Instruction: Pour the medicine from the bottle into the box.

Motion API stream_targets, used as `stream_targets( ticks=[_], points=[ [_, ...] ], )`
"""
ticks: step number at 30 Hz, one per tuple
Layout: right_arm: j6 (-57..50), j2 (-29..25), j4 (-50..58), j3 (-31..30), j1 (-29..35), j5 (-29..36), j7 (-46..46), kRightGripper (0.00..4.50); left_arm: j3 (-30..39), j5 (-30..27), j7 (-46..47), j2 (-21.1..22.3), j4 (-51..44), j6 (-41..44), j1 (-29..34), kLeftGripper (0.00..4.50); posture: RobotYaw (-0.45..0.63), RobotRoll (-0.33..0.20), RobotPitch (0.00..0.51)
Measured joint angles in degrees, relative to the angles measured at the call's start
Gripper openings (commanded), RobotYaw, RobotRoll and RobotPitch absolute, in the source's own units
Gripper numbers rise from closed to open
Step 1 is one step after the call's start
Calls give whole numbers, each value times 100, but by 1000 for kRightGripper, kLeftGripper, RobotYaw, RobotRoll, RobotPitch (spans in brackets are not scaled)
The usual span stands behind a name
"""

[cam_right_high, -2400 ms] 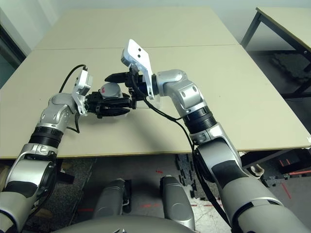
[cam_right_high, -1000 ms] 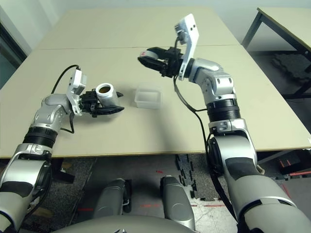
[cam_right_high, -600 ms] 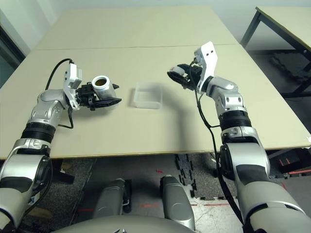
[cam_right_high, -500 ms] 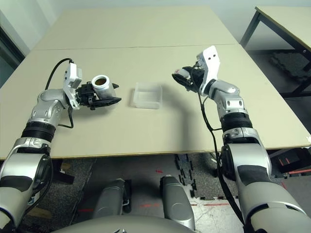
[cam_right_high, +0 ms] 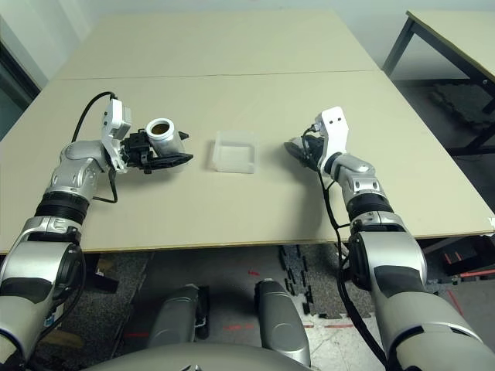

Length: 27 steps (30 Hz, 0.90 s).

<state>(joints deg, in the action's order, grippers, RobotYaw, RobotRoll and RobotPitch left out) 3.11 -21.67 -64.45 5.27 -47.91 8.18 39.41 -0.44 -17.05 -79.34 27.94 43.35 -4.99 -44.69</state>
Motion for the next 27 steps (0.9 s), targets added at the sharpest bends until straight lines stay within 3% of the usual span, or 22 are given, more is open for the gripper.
stream_targets(
  ticks=[1, 7, 14, 16, 20, 24, 27],
  points=[
    [0, 2, 0, 0, -5, -2, 24, 4500, 0, 18, 10, -2, 4, -24, -15, 2675, -96, 0, 88],
    [-105, -86, 303, 0, -1, 1, 454, 4500, -75, 434, 518, -158, 256, -561, -374, 2675, -112, 0, 87],
    [-683, -424, 1608, 0, 341, 166, 1130, 4500, -256, 1197, 1596, -425, 999, -1459, -928, 2675, -142, 0, 85],
    [-930, -492, 2082, 0, 553, 259, 1247, 4500, -518, 1636, 2021, -469, 1269, -1839, -1170, 2675, -152, 0, 82],
    [-1400, -640, 3064, 6, 813, 468, 1348, 4500, -1522, 3210, 3516, -458, 1883, -2737, -1782, 2675, -161, 0, 80],
    [-1682, -744, 3576, 41, 1030, 609, 1349, 4500, -2055, 4000, 4505, -635, 2398, -2880, -2233, 2675, -172, 0, 78],
    [-1916, -759, 3913, 34, 1277, 720, 1379, 4500, -2823, 4948, 5292, -769, 2710, -2915, -2703, 2675, -180, 0, 76]
  ],
)
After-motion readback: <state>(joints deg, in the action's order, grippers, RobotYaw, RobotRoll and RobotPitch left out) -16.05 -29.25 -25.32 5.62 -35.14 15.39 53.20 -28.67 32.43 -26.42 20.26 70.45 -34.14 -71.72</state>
